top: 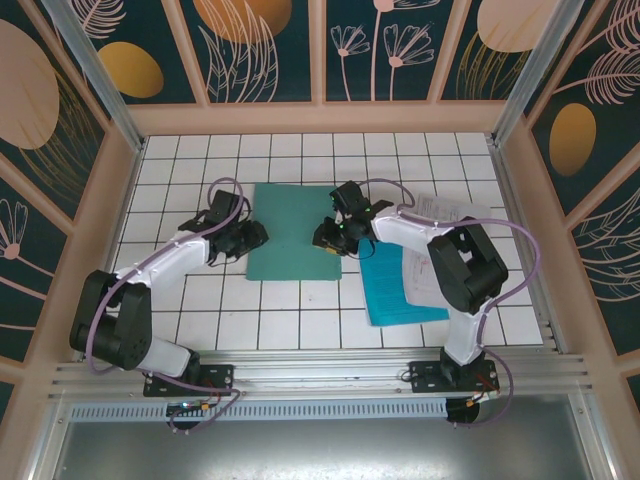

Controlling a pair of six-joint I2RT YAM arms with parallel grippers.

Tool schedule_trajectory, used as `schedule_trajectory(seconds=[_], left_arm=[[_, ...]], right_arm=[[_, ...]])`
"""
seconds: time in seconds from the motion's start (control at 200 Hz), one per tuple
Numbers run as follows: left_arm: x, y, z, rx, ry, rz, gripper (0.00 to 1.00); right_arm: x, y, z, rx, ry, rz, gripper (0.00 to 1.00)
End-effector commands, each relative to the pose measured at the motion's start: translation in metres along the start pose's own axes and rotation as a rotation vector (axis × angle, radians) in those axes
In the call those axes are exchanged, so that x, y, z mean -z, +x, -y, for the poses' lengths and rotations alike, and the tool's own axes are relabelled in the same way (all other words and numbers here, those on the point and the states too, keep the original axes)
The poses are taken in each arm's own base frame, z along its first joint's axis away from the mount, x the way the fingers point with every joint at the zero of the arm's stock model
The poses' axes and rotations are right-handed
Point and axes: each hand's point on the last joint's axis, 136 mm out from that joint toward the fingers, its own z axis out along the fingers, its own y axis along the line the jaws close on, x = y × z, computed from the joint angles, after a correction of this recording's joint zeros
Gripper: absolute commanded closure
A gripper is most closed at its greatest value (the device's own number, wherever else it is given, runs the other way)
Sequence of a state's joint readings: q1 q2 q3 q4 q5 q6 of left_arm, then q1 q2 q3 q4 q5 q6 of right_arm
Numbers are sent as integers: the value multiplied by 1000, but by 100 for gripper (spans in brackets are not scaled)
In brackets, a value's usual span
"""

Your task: Put the files into the folder

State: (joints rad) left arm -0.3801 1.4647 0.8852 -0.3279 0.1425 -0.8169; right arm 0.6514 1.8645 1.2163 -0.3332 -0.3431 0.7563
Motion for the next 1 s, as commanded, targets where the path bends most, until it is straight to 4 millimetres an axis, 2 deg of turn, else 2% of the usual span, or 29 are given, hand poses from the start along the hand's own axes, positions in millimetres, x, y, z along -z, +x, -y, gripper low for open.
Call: schedule_trajectory(seconds=[0.0,0.16,0.315,0.475,0.791,0.996], left_arm=[[3,29,19,12,23,-78,51],[3,59,30,67,53,-133,44],[4,78,26,160,61,-175,39],[4,86,22,204,61,-197,36],[-3,98,17,255,49,-224,34],[-8,103,15,322,70,-233,30]], right_arm=[[0,0,18,8,73,11,62],[-4,1,31,3,110,11,62],[-11,4,40,-2,127,-4,62],[-16,6,51,-7,155,-12,62],[-9,2,57,-4,169,11,62],[-20,10,63,-18,161,-29,62]])
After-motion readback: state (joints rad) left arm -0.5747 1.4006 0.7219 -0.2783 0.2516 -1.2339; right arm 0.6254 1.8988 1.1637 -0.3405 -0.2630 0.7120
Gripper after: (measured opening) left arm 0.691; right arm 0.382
